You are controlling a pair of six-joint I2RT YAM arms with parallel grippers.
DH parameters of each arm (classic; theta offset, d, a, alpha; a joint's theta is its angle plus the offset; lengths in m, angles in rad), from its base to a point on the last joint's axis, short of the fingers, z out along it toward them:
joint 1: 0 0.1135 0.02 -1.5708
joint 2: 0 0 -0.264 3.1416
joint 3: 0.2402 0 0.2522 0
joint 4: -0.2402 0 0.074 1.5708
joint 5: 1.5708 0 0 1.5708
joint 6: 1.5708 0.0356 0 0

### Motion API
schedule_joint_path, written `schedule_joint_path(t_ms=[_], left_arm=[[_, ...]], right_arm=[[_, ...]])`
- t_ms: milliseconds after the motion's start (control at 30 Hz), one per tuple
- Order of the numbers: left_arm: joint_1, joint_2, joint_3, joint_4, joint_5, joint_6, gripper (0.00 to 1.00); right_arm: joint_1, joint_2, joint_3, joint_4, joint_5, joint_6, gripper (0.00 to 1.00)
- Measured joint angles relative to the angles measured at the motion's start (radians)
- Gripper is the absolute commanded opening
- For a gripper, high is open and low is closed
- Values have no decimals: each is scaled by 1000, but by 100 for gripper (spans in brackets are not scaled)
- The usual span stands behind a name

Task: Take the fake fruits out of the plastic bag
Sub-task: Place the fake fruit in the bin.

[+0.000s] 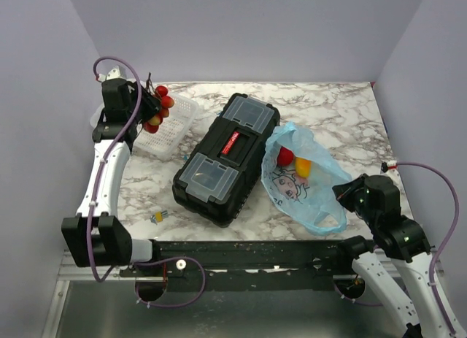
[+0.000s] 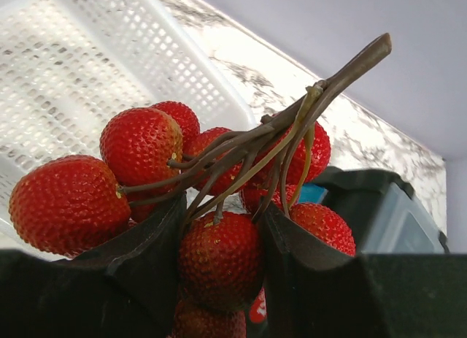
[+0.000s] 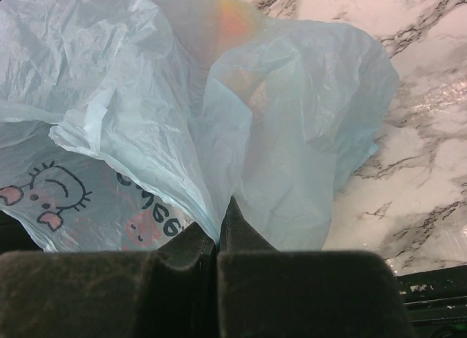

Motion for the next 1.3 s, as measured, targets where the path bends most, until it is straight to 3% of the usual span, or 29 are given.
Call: schedule_joint_path(t_ms=[333,600,800,1000,1100,1300], left_arm=[[116,313,130,35,83,-17,0],[143,534,264,2,152,23,5],[143,608,338,-50,167,66,22],[143,625,346,-77,198,81,54],[143,630,346,-78,212,83,60],[143,630,346,-78,219,84,63]], right_arm=[[0,29,0,15,0,-2,1],[0,29,0,15,1,-1,1],[0,40,0,18,0,-2,1],[0,39,0,18,0,-2,1],[0,33,0,18,0,-2,1],[0,34,0,19,0,-2,1]])
